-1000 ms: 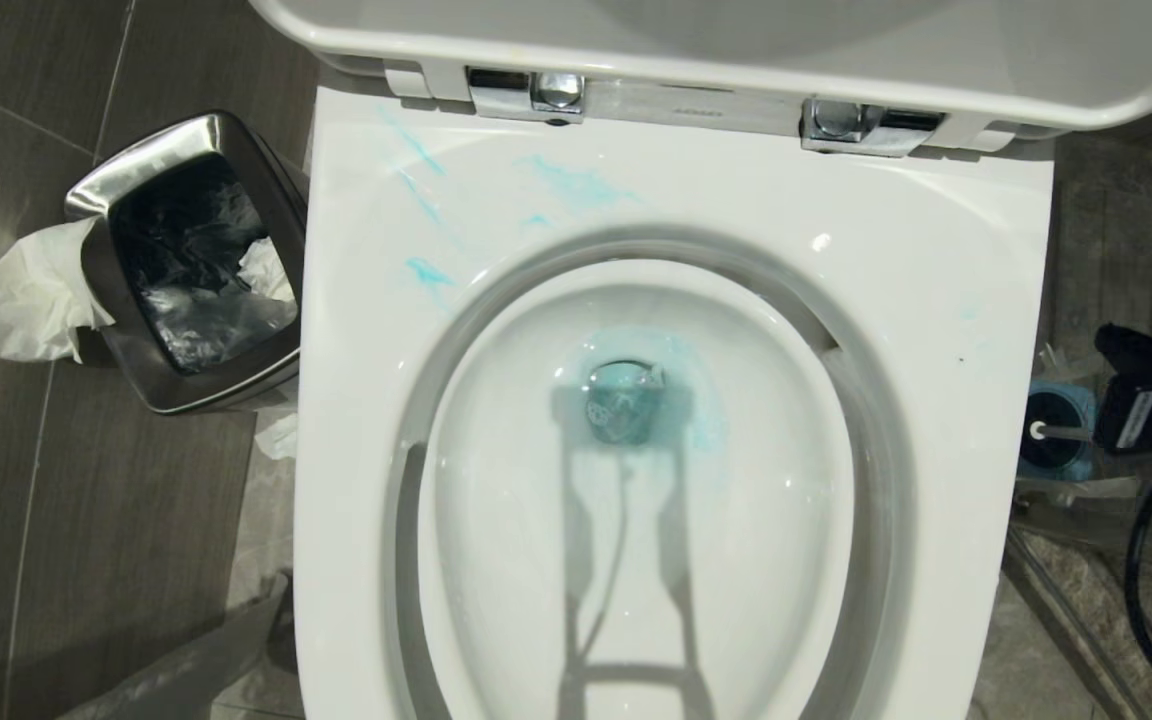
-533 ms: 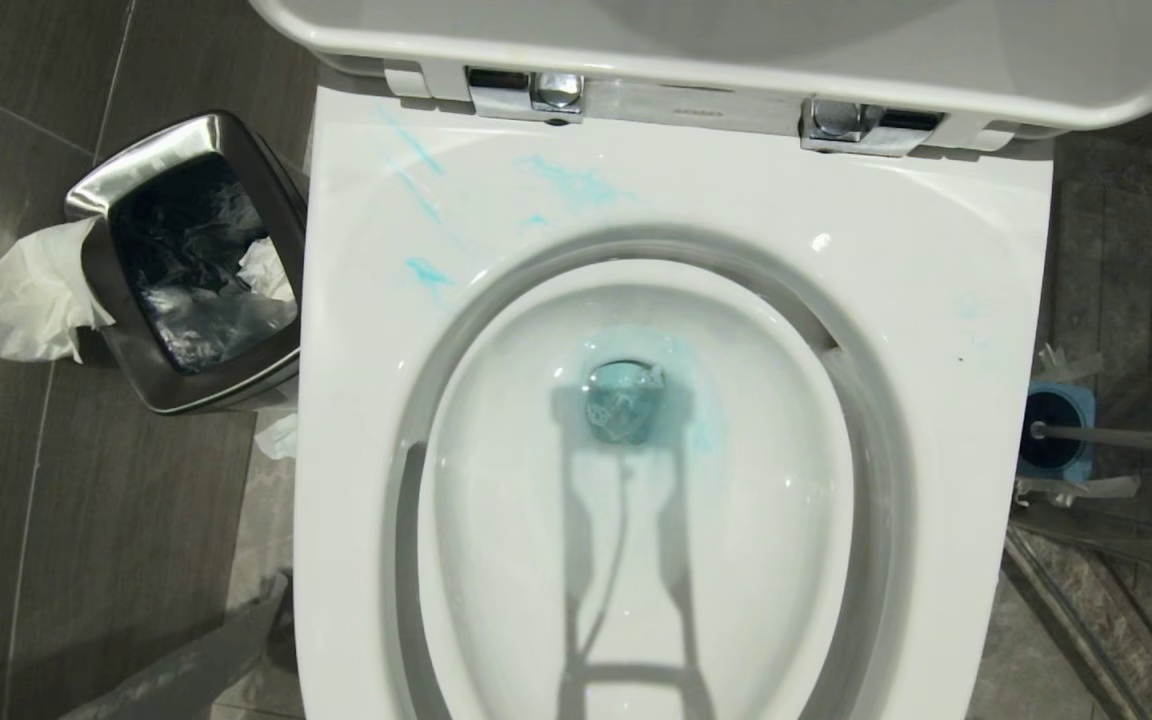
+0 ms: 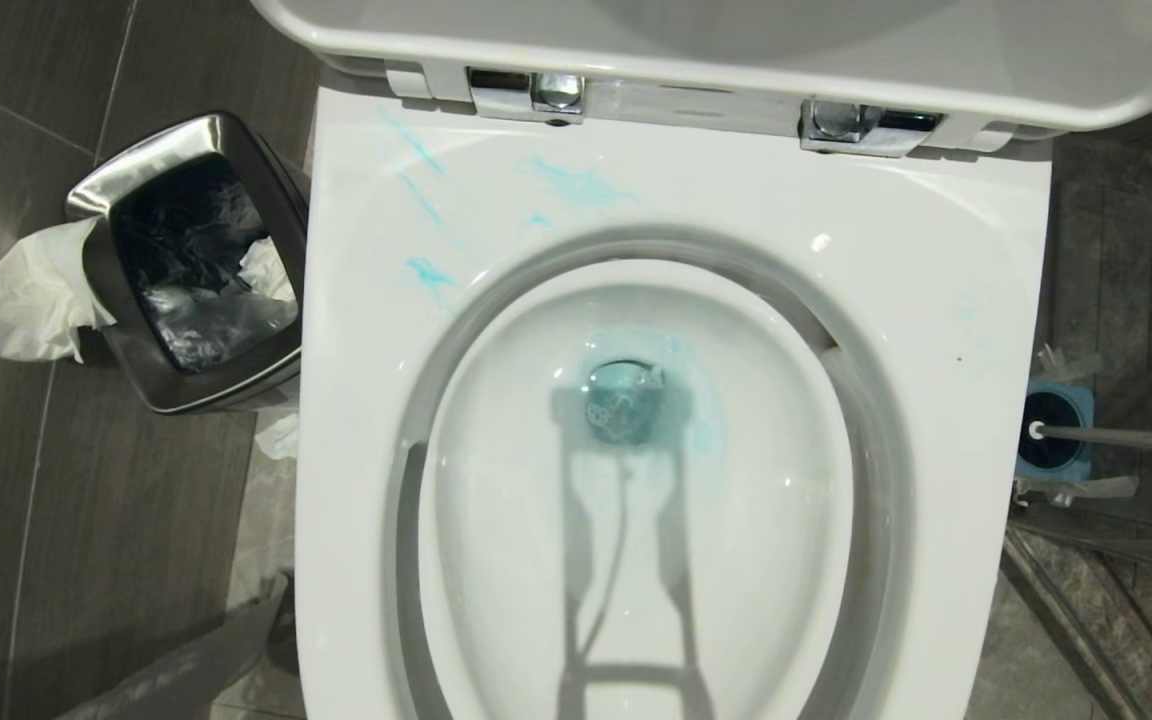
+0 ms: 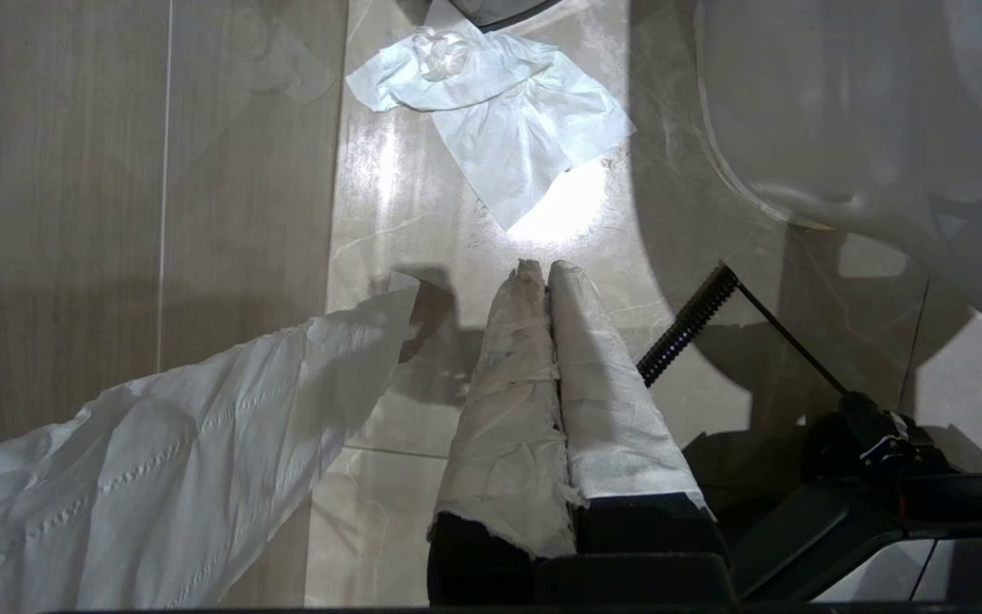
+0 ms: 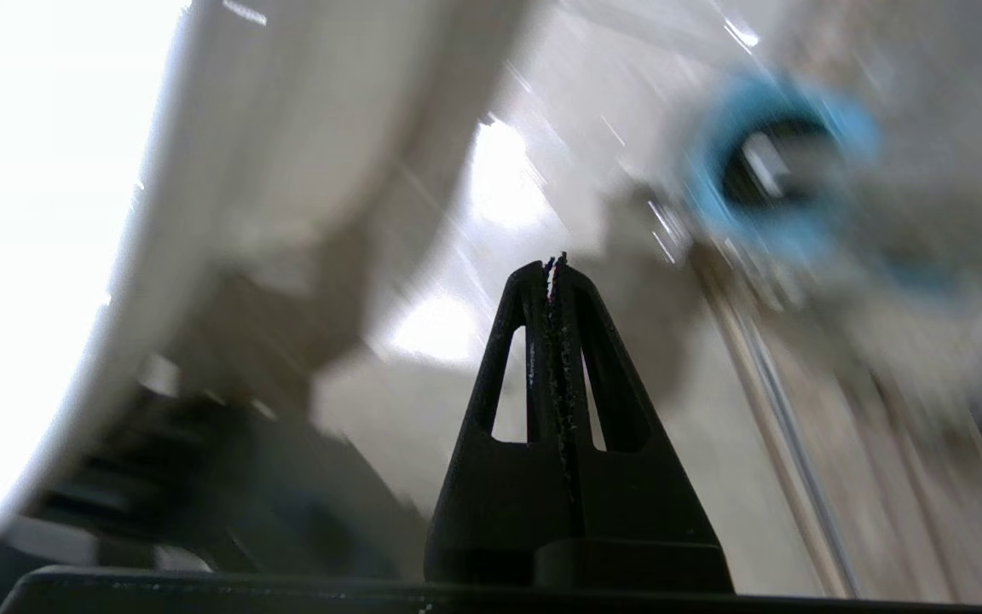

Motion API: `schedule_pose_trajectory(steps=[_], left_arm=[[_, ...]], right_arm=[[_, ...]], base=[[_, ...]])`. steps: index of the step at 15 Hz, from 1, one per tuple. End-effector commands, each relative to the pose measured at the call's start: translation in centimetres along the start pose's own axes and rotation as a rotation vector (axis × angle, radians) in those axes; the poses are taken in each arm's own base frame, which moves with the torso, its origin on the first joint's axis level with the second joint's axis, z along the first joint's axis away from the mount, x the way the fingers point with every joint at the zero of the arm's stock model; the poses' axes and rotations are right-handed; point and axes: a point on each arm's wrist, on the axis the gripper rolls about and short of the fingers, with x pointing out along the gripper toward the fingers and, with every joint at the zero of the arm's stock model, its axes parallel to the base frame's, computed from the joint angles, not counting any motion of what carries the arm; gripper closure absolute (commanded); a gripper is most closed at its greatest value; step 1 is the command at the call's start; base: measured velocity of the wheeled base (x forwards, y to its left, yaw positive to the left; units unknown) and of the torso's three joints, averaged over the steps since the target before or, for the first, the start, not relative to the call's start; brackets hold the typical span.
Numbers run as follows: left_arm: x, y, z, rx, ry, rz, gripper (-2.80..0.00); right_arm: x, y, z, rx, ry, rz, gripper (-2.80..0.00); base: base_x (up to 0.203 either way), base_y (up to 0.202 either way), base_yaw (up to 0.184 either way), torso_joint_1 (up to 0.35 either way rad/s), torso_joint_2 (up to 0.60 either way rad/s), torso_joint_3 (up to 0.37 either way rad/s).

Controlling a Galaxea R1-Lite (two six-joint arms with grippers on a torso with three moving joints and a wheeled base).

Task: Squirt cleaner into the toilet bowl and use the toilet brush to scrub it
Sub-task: Scrub the toilet bowl

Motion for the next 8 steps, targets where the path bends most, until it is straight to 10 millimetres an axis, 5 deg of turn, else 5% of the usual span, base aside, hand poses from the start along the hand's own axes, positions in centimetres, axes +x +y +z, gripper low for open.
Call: schedule_pose_trajectory(steps=[1, 8], left_arm=[[0.0, 0.0, 0.0, 0.001, 0.003, -0.001, 0.0], [0.0, 0.0, 0.0, -0.001, 0.003, -0.001, 0.0]], right_arm=[[-2.2, 0.7, -2.0, -0.023, -0.011, -0.163, 0.0], [-1.9, 0.9, -7.4, -0.048, 0.066, -0.324, 0.0]], base=[[0.0, 0.0, 0.0, 0.0, 0.0, 0.0], [0.0, 0.0, 0.0, 0.0, 0.0, 0.0]])
